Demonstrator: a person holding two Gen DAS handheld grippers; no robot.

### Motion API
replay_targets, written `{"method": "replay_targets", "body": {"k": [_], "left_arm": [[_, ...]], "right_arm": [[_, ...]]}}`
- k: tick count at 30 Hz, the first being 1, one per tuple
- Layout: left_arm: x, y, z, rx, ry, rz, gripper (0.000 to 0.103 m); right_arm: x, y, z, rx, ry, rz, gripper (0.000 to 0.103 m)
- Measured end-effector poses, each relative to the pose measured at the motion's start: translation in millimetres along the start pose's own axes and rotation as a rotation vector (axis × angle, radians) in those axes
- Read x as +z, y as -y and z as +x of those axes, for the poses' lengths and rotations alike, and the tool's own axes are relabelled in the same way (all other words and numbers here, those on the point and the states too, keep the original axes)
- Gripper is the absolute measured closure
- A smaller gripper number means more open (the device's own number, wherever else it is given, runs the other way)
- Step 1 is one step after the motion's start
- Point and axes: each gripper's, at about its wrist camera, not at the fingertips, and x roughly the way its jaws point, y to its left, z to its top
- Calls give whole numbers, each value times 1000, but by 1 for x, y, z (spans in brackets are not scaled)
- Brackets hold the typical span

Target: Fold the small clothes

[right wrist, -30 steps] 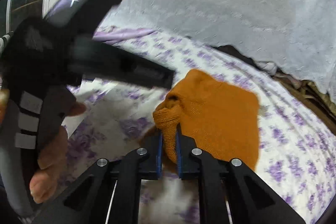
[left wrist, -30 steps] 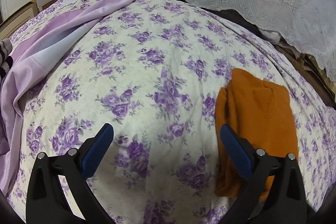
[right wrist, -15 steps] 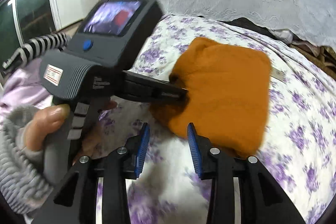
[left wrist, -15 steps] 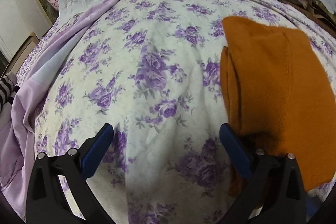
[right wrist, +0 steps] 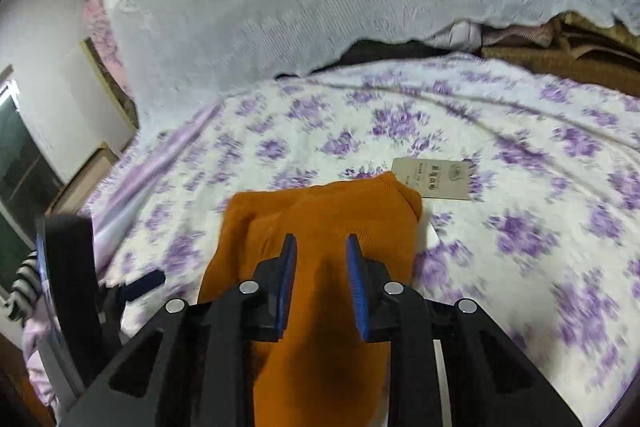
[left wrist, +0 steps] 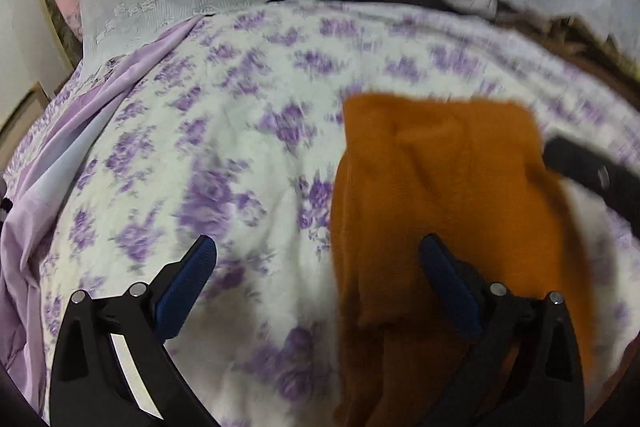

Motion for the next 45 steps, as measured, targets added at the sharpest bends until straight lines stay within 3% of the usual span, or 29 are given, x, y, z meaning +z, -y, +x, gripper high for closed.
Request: {"method": "replay_targets", "body": {"k": [2,4,12,17,22,26,28,30,34,39,45], "left_arm": [[-1,-1,1,-5,6,-16,4],[-2,0,2,0,13,-5,4],[-4,-1,0,6,45,-17,4],[-6,-6,-7,-19,54,-41,4],[-7,-18,-26,-45,104,-93,4],[-9,-15,-19,-41,57,-61,4],[-11,-13,-8,-19,14,-49,4],[-11,-13,-5,-11,5,-47,4],[-12,-12,-5,3,15,-43,4],[-14,-16,-23,-23,72,-64,4],[5,-28,-33,-119,109,-132,4]], "right_arm": [[-4,14,32,-39,-26,9,79],[-11,25,45,-16,-14,17,78],[-17,22,36,4,21,-3,75],[-24,24,5,13,98,18,73],[-50,18,-37,1,144,-48,72],[-68,19,-53,-13,123,-65,62],[-71,16,-45,-38,63,-89,53],[-72,17,-34,-37,5,-88,47],[-73,27,-30,-20,-15,-38,40],[-77,22,-45,-38,58,-57,42],[-55,8,-62,5,187,-93,65]]}}
